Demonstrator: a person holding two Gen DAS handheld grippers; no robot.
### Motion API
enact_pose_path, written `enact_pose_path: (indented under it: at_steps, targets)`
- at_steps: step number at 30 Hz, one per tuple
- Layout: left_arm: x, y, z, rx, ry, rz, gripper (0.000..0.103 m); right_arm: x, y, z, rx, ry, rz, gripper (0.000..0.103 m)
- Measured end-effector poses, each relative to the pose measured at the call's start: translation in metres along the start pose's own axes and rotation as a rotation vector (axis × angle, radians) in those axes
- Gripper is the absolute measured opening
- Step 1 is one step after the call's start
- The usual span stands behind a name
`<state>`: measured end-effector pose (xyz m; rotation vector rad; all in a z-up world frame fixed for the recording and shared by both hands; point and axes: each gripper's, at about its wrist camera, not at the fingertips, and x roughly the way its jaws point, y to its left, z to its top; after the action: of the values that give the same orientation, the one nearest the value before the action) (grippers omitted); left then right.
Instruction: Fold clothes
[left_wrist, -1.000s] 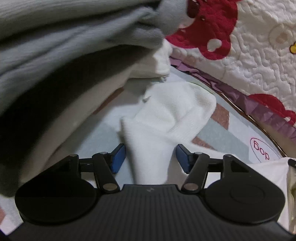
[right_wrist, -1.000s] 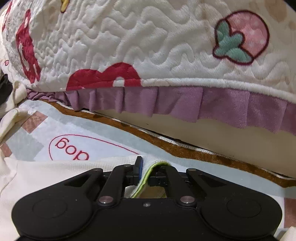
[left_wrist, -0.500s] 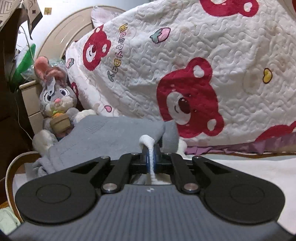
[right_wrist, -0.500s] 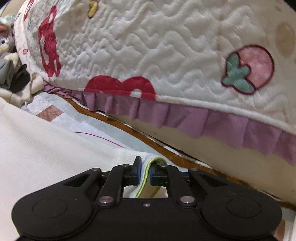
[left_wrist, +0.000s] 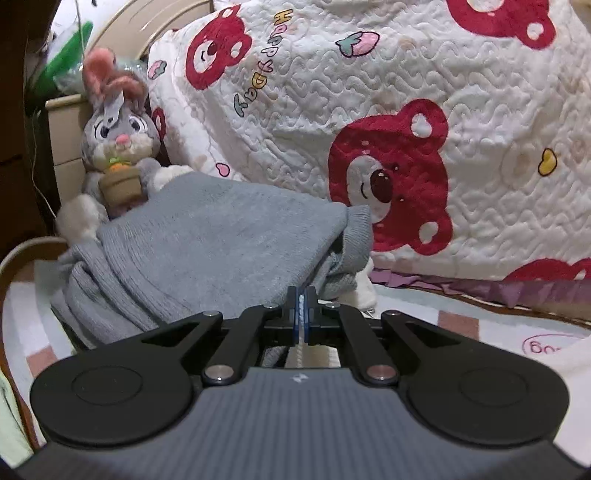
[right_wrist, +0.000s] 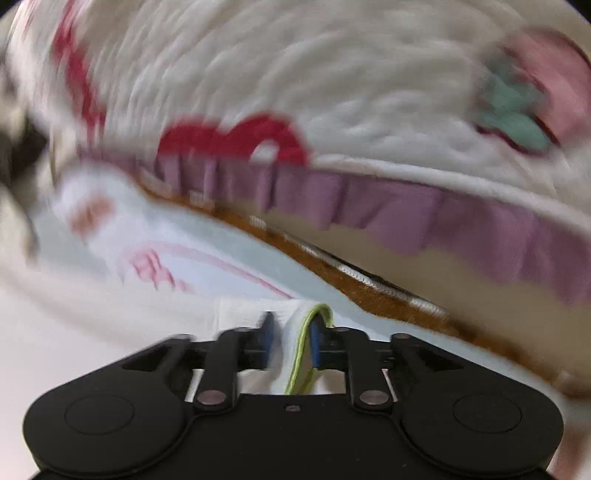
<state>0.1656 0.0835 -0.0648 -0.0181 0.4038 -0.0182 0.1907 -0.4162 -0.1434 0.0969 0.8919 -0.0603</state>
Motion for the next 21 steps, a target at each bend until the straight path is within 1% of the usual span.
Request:
enact_pose_path:
  at_steps: [1, 2, 3, 5, 6, 7, 9, 10, 11, 12, 13, 15, 16, 19, 20, 21]
  targets:
    - [-0.001, 0.000, 0.000, -0.002, -0.002, -0.005, 0.002, -0.006, -0.007, 0.000, 0.048, -0.021, -0.019, 0.040]
    - [-0.002, -0.002, 0.000, -0.003, -0.004, -0.012, 0.002, -0.013, -0.016, -0.004, 0.129, -0.038, -0.009, 0.044]
    - [-0.003, -0.003, 0.000, -0.005, -0.005, -0.021, 0.002, -0.020, -0.025, -0.007, 0.211, -0.054, 0.001, 0.046]
    - [-0.007, -0.005, 0.001, -0.045, 0.005, -0.074, 0.002, -0.034, -0.043, -0.013, 0.373, -0.087, 0.022, 0.046]
    - [-0.009, -0.006, 0.001, -0.102, 0.019, -0.127, 0.002, -0.041, -0.049, -0.017, 0.451, -0.102, 0.063, 0.046]
    - [-0.011, -0.007, 0.001, -0.157, 0.034, -0.182, 0.002, -0.048, -0.044, -0.023, 0.497, -0.107, 0.155, 0.046]
    - [-0.012, -0.022, -0.003, -0.233, 0.096, -0.325, 0.002, -0.060, -0.021, -0.035, 0.491, -0.099, 0.284, 0.046]
    - [-0.013, -0.032, -0.006, -0.264, 0.131, -0.400, 0.002, -0.065, -0.008, -0.040, 0.473, -0.092, 0.335, 0.046]
    - [-0.012, -0.044, -0.011, -0.304, 0.177, -0.481, 0.002, -0.068, 0.008, -0.043, 0.424, -0.082, 0.353, 0.046]
    - [-0.012, -0.057, -0.018, -0.367, 0.226, -0.550, 0.002, -0.070, 0.022, -0.046, 0.373, -0.075, 0.359, 0.046]
    - [-0.011, -0.072, -0.027, -0.409, 0.282, -0.604, 0.002, -0.071, 0.036, -0.049, 0.322, -0.068, 0.365, 0.046]
    - [-0.012, -0.102, -0.044, -0.377, 0.381, -0.669, 0.002, -0.070, 0.061, -0.062, 0.230, -0.049, 0.377, 0.046]
    - [-0.012, -0.116, -0.051, -0.359, 0.427, -0.698, 0.006, -0.068, 0.068, -0.069, 0.228, -0.042, 0.381, 0.046]
    - [-0.011, -0.119, -0.050, -0.280, 0.469, -0.675, 0.014, -0.054, 0.074, -0.090, 0.275, -0.005, 0.371, 0.046]
    - [-0.011, -0.120, -0.050, -0.253, 0.483, -0.668, 0.020, -0.051, 0.075, -0.096, 0.276, 0.006, 0.361, 0.046]
    - [-0.011, -0.120, -0.049, -0.228, 0.492, -0.658, 0.024, -0.051, 0.079, -0.100, 0.242, 0.011, 0.343, 0.046]
